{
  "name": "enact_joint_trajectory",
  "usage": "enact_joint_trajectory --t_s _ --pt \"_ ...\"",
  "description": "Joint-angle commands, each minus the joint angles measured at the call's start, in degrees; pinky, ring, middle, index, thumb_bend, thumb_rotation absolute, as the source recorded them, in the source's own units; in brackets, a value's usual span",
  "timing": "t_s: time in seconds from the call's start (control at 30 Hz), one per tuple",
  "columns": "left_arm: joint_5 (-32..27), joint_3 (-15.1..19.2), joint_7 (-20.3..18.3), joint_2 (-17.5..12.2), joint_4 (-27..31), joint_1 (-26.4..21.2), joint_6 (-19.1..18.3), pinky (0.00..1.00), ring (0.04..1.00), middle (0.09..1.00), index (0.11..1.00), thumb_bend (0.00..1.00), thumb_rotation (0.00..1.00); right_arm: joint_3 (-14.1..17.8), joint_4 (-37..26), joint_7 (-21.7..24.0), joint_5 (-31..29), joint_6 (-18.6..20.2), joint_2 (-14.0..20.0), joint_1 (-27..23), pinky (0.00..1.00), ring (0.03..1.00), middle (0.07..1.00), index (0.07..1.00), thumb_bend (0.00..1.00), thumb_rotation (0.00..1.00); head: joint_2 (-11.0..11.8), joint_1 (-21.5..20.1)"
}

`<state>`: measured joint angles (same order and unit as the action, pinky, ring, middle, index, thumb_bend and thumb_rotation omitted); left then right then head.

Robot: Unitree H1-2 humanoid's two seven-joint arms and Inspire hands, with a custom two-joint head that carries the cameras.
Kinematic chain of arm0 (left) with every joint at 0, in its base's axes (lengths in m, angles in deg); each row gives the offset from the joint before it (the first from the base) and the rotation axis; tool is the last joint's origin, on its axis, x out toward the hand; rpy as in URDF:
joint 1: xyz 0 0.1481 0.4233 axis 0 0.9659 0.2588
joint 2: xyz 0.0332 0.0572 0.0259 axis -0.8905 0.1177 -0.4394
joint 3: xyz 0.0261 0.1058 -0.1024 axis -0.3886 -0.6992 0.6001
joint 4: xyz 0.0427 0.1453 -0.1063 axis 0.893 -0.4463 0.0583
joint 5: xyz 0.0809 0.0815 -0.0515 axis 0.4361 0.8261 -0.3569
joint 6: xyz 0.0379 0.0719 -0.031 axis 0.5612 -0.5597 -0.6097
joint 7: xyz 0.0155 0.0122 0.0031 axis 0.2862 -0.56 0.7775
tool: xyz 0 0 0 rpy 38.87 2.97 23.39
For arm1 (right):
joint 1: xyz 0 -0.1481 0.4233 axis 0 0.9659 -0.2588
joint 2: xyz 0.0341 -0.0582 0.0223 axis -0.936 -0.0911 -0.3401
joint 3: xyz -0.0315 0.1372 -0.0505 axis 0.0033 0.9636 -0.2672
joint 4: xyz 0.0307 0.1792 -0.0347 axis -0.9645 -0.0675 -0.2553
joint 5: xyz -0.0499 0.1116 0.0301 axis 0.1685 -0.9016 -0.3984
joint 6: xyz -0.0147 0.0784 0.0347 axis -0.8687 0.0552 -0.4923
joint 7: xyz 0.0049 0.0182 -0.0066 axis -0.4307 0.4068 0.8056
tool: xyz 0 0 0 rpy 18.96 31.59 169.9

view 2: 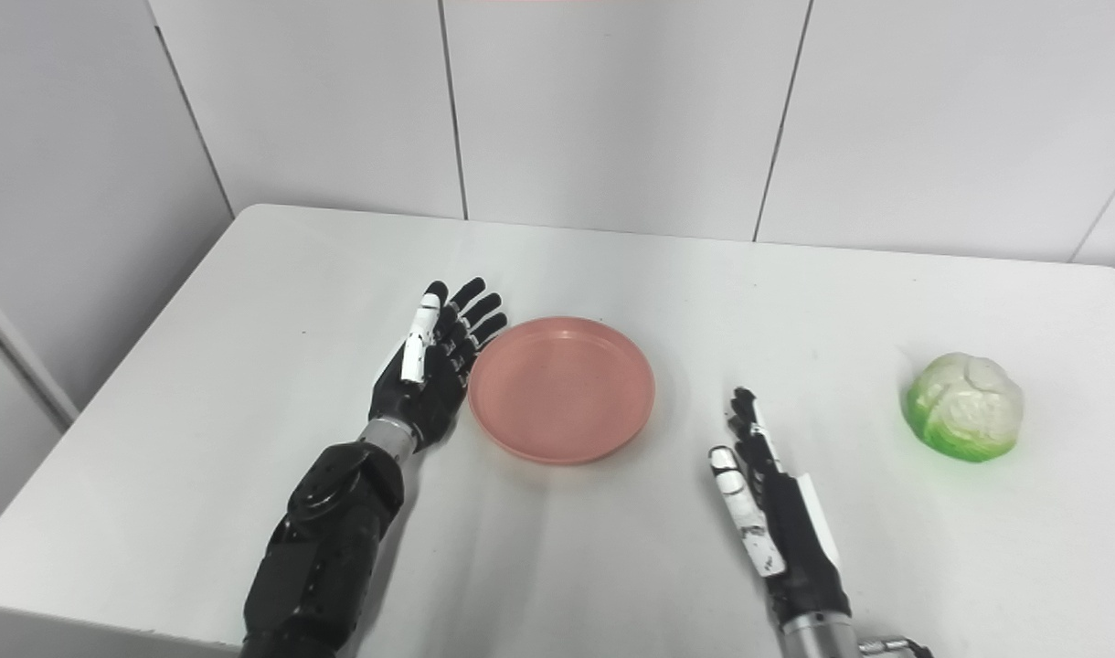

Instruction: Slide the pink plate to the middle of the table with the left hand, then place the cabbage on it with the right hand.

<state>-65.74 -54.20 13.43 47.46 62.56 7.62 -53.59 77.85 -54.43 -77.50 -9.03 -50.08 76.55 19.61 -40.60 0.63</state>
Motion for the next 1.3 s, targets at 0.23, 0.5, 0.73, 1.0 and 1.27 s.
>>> enact_joint_trajectory --t_s 0.23,0.5,0.73,1.0,1.27 --pt "-1.70 -0.26 -2.93 1.73 -2.40 0.90 0.25 0.96 0.944 0.939 0.930 0.45 1.00 -0.60 0.39 -1.63 0.99 0.17 -1.26 -0.21 0.99 0.980 0.990 0.999 0.37 1.00 -0.45 -4.39" --pt "-1.48 0.88 -3.94 1.07 -4.33 1.35 2.13 0.97 0.942 0.941 0.934 0.45 1.00 -0.17 1.77 -1.94 0.67 -0.64 -1.14 -0.57 0.99 0.981 0.988 0.998 0.37 1.00 -0.47 -6.08" --pt "-0.93 1.16 -4.05 1.20 -3.24 1.77 2.10 0.95 0.935 0.937 0.931 0.45 1.00 0.63 2.09 -2.08 -0.09 -1.05 -0.81 -0.78 1.00 0.988 0.992 0.999 0.38 1.00 -0.35 -8.28" --pt "-0.26 0.95 -3.74 1.20 -3.29 2.40 2.80 0.94 0.925 0.930 0.923 0.45 1.00 1.88 -0.55 -3.72 0.48 -0.34 -0.81 -1.32 0.99 0.986 0.992 0.999 0.40 1.00 0.42 -10.23" --pt "-0.70 1.52 -4.36 0.40 -5.31 2.58 4.02 0.92 0.907 0.915 0.906 0.48 1.00 2.70 -5.04 -6.75 6.13 -2.49 0.91 -4.03 0.93 0.954 0.965 0.966 0.47 1.00 1.88 -15.82"
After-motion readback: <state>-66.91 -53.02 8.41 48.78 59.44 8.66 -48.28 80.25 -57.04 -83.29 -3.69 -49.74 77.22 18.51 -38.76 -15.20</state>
